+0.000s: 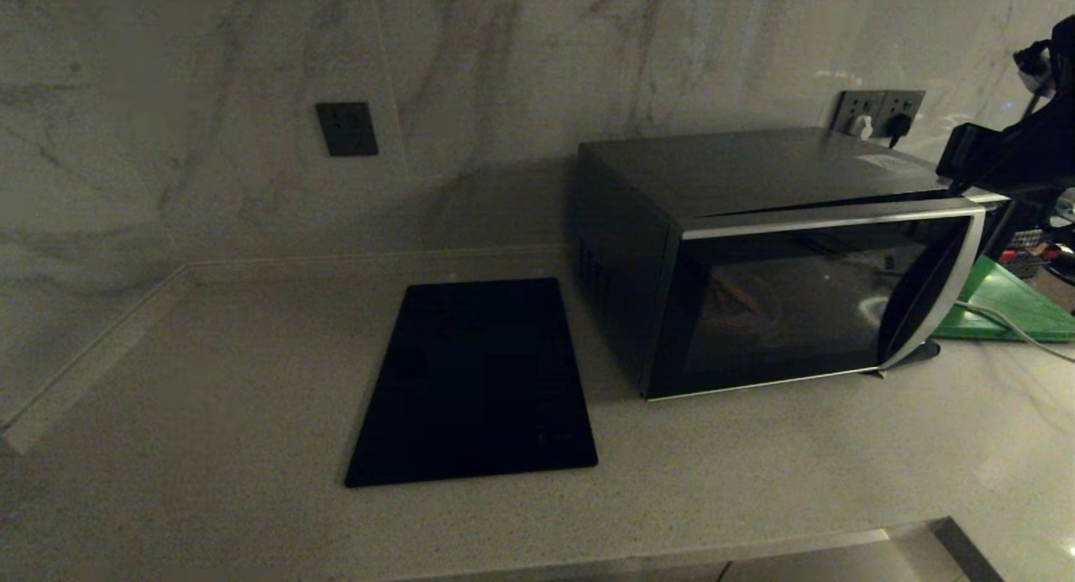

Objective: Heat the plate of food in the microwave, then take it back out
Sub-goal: Open the microwave oven

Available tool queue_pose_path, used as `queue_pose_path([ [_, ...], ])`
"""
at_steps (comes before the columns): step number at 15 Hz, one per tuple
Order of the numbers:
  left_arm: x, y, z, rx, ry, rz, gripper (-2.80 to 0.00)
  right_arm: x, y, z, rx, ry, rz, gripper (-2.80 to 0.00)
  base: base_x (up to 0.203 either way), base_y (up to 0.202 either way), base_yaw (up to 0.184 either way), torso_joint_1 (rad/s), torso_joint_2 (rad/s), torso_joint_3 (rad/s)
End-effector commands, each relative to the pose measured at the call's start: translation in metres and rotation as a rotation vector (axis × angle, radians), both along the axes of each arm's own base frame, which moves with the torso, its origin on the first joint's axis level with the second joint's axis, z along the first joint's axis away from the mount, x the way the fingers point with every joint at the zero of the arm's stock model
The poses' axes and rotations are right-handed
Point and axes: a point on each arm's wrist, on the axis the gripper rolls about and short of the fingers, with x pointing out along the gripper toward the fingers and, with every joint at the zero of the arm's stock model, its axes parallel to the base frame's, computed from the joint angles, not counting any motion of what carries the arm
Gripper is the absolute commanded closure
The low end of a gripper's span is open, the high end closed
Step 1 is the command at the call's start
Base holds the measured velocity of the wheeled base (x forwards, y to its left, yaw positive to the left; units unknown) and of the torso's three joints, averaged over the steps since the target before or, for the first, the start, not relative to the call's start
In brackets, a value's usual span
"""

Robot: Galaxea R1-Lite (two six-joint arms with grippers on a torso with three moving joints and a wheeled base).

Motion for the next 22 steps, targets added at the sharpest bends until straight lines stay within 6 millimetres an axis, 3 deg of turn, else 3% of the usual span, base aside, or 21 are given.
queue_pose_path([
  [1, 0.000, 0.000, 0.000, -0.001, 0.001, 0.001, 0.00, 0.006, -0.008, -0.009, 0.006, 0.023, -0.018, 0.00, 0.000, 0.000, 0.000, 0.000, 0.00, 0.000],
  [10, 0.000, 0.000, 0.000, -0.001, 0.001, 0.001, 0.00, -0.002, -0.011, -0.011, 0.020, 0.078, -0.027, 0.00, 0.000, 0.000, 0.000, 0.000, 0.00, 0.000],
  [15, 0.000, 0.000, 0.000, 0.000, 0.001, 0.001, 0.00, -0.028, -0.005, -0.004, 0.050, 0.179, -0.028, 0.00, 0.000, 0.000, 0.000, 0.000, 0.00, 0.000],
  [22, 0.000, 0.000, 0.000, 0.001, 0.001, 0.001, 0.00, -0.087, 0.011, 0.016, 0.170, 0.311, 0.050, 0.00, 0.000, 0.000, 0.000, 0.000, 0.00, 0.000],
])
